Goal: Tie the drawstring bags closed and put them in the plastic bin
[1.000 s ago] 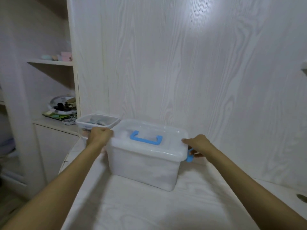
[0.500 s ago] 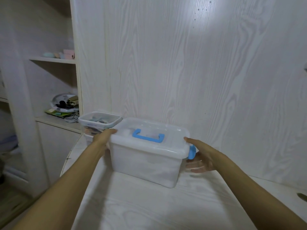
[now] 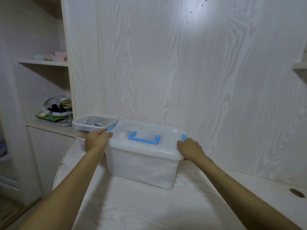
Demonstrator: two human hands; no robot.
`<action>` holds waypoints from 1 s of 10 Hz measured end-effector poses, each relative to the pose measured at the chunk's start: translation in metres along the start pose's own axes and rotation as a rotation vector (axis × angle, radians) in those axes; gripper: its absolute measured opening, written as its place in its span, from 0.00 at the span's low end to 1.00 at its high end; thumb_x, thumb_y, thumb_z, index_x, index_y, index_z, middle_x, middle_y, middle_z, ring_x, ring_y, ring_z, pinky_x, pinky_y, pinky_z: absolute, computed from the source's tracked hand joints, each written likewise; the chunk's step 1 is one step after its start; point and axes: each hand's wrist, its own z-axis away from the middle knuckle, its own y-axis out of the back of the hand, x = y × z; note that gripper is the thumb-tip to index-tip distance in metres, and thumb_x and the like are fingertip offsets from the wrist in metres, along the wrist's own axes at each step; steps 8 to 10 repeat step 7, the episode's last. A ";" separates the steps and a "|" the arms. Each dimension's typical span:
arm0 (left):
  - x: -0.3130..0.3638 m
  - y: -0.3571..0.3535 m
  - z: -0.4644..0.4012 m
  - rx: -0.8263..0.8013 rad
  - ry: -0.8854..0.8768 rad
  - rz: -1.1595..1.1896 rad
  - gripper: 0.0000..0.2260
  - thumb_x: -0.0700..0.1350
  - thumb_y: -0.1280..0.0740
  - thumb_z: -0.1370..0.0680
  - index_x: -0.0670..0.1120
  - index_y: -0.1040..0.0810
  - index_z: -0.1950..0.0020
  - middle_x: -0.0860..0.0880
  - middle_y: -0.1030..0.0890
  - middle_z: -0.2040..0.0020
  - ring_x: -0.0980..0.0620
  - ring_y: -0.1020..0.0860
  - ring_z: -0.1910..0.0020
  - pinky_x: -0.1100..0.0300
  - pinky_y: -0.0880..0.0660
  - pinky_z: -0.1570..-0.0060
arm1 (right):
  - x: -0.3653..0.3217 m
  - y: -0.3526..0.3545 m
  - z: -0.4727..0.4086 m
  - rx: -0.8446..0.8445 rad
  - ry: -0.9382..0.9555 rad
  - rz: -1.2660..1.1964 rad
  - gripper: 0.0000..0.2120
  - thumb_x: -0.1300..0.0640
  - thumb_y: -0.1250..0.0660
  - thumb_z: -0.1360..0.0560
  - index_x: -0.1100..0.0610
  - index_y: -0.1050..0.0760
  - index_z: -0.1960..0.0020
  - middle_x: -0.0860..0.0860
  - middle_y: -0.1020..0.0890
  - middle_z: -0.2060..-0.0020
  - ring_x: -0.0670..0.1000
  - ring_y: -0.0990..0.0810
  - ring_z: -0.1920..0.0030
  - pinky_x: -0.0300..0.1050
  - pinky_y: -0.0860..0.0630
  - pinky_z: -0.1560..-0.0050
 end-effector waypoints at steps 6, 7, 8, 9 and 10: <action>0.004 -0.015 -0.026 -0.090 -0.089 -0.238 0.22 0.49 0.28 0.26 0.44 0.25 0.34 0.42 0.22 0.38 0.40 0.26 0.39 0.49 0.29 0.38 | -0.004 0.001 -0.014 0.020 0.024 0.246 0.13 0.51 0.48 0.21 0.58 0.30 0.48 0.56 0.22 0.49 0.56 0.23 0.52 0.42 0.30 0.60; 0.013 -0.013 -0.018 -0.048 -0.064 -0.173 0.33 0.57 0.31 0.26 0.42 0.37 0.26 0.41 0.29 0.31 0.39 0.31 0.33 0.47 0.32 0.35 | 0.000 0.011 -0.011 -0.061 -0.021 0.158 0.35 0.36 0.55 0.21 0.62 0.40 0.27 0.59 0.28 0.34 0.59 0.26 0.37 0.51 0.29 0.37; 0.013 -0.013 -0.018 -0.048 -0.064 -0.173 0.33 0.57 0.31 0.26 0.42 0.37 0.26 0.41 0.29 0.31 0.39 0.31 0.33 0.47 0.32 0.35 | 0.000 0.011 -0.011 -0.061 -0.021 0.158 0.35 0.36 0.55 0.21 0.62 0.40 0.27 0.59 0.28 0.34 0.59 0.26 0.37 0.51 0.29 0.37; 0.013 -0.013 -0.018 -0.048 -0.064 -0.173 0.33 0.57 0.31 0.26 0.42 0.37 0.26 0.41 0.29 0.31 0.39 0.31 0.33 0.47 0.32 0.35 | 0.000 0.011 -0.011 -0.061 -0.021 0.158 0.35 0.36 0.55 0.21 0.62 0.40 0.27 0.59 0.28 0.34 0.59 0.26 0.37 0.51 0.29 0.37; 0.013 -0.013 -0.018 -0.048 -0.064 -0.173 0.33 0.57 0.31 0.26 0.42 0.37 0.26 0.41 0.29 0.31 0.39 0.31 0.33 0.47 0.32 0.35 | 0.000 0.011 -0.011 -0.061 -0.021 0.158 0.35 0.36 0.55 0.21 0.62 0.40 0.27 0.59 0.28 0.34 0.59 0.26 0.37 0.51 0.29 0.37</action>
